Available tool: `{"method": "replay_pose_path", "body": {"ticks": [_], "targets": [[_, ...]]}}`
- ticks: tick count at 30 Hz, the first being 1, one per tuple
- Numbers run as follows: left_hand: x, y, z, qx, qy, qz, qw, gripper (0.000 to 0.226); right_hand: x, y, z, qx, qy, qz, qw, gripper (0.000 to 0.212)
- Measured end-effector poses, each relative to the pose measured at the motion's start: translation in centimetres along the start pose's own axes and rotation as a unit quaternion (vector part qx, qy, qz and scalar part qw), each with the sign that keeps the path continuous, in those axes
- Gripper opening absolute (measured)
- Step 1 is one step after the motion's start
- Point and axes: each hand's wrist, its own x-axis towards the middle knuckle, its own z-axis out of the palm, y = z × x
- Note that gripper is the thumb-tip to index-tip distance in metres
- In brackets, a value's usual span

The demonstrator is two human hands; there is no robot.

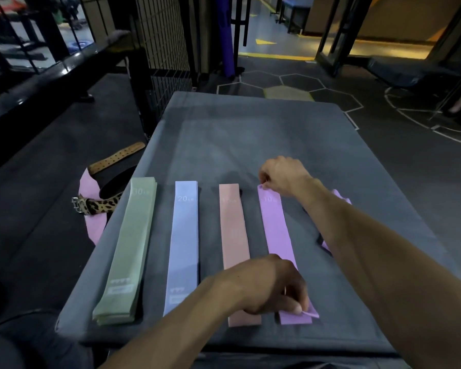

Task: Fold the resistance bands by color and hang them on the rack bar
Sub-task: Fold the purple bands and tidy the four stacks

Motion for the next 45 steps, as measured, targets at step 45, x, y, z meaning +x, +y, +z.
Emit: {"method": "replay_pose_path", "body": {"ticks": [45], "targets": [[0.2, 0.9, 0.5, 0.2, 0.083, -0.105, 0.971, 0.02, -18.2, 4.2, 1.4, 0.245, 0.069, 0.299, 0.92, 0.015]]}}
